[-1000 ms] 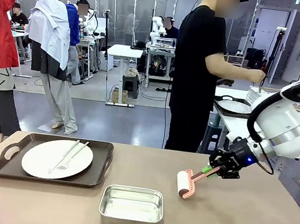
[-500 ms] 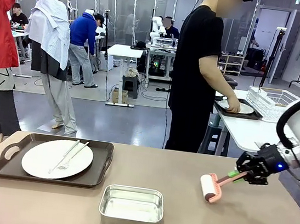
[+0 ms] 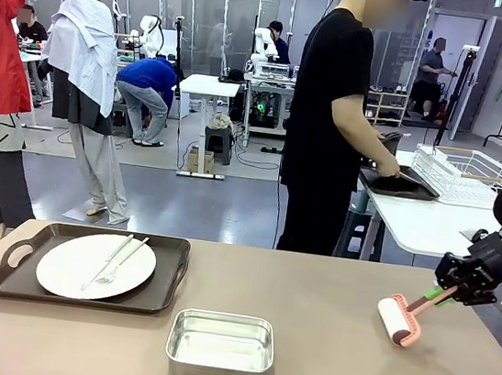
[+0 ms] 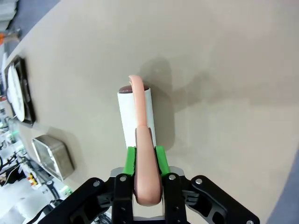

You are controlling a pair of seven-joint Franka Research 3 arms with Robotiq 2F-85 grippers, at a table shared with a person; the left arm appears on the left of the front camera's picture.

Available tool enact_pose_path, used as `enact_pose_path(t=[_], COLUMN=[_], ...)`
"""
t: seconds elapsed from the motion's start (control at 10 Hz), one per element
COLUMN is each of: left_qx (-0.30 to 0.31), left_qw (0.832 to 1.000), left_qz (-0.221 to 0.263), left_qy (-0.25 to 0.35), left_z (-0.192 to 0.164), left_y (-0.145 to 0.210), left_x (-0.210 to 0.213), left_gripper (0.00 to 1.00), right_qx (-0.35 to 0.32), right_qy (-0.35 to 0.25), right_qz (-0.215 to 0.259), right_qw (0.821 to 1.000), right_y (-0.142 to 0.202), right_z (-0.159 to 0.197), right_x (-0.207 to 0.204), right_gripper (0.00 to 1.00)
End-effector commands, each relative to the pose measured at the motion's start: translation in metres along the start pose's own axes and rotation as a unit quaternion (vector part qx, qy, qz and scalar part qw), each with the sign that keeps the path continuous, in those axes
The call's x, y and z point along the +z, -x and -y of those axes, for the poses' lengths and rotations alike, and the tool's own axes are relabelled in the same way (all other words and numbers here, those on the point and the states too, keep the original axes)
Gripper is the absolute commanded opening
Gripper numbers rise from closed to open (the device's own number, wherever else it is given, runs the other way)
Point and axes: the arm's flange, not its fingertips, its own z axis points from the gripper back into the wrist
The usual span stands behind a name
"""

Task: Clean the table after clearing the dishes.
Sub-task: When the left (or right) Handle tray is removed, use the left hand (or right hand) to clean the left (or right) side of the table with the Lint Roller.

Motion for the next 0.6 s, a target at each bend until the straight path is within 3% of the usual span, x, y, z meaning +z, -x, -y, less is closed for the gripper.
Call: enact_pose_path(t=[0.0, 0.1, 0.5], left_qx=[-0.001, -0.001, -0.001], left_qw=[1.0, 1.0, 1.0], left_qz=[0.002, 0.002, 0.002], left_qy=[0.001, 0.001, 0.001], left_z=[0.002, 0.002, 0.002], left_y=[0.0, 0.0, 0.0], left_x=[0.003, 0.003, 0.003], left_gripper=[1.0, 1.0, 1.0], right_qx=[-0.028, -0.015, 0.015], right_qy=[0.127, 0.151, 0.247], right_qz=[0.033, 0.039, 0.054], right_qw=[0.991, 0.988, 0.967], right_y=[0.003, 0.004, 0.022], right_z=[0.013, 0.01, -0.023], right_x=[-0.02, 0.005, 0.028], right_gripper=[0.21, 0.21, 0.21])
